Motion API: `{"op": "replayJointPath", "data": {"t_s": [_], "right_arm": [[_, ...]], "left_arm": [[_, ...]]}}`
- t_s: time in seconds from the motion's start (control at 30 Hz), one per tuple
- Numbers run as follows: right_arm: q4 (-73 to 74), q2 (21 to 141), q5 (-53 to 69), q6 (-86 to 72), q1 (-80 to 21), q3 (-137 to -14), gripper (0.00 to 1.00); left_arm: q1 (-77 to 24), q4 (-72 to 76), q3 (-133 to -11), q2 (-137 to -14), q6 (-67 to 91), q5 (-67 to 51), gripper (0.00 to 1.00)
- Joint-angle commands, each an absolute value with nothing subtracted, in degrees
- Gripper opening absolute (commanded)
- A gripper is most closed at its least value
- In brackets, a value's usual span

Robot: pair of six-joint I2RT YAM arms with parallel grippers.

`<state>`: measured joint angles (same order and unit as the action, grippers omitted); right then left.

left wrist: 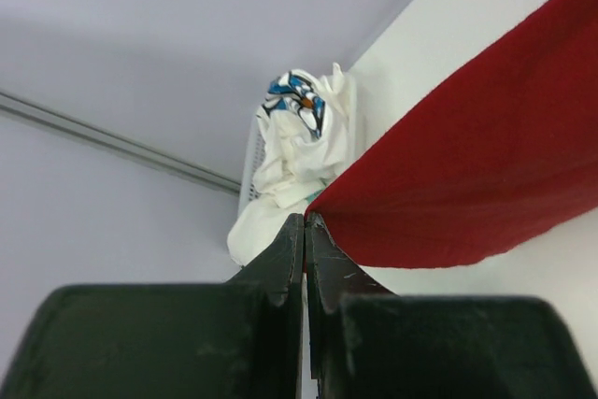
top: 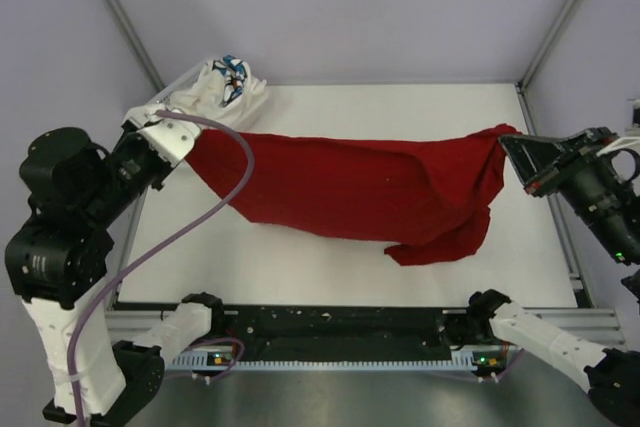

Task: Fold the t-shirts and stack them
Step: Flatten out the tshirt

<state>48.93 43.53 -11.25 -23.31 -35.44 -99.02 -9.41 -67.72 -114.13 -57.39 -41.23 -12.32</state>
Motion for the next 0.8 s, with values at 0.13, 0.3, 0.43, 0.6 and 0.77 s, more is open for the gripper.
{"op": "replayJointPath", "data": {"t_s": [0.13, 0.3, 0.43, 0.6, 0.77], "right_arm": [[42.37, 55.69, -17.32, -16.98, -33.33, -93.07, 0.0], [38.5, 75.1, 5.68, -22.65, -13.48, -107.09, 0.0], [39.72, 90.67, 7.56, -22.59, -7.22, -131.16, 0.0], [39.82, 94.84, 12.92, -25.75, -3.08, -145.28, 0.0], [38.58, 85.45, 14.32, -23.38, -2.99, -122.83, 0.0]], "left_arm": [[-9.14, -49.34, -103.54, -67.13, -37.36, -4.4, 0.0], [-9.14, -34.83, -109.31, -78.64, -32.35, 2.78, 0.0], [-8.26, -25.76, -120.29, -88.13, -29.8, 12.03, 0.0], [-8.0, -25.4, -127.71, -91.15, -29.97, 6.43, 0.0], [-8.09, -17.68, -109.73, -84.22, -31.02, 0.63, 0.0]]}}
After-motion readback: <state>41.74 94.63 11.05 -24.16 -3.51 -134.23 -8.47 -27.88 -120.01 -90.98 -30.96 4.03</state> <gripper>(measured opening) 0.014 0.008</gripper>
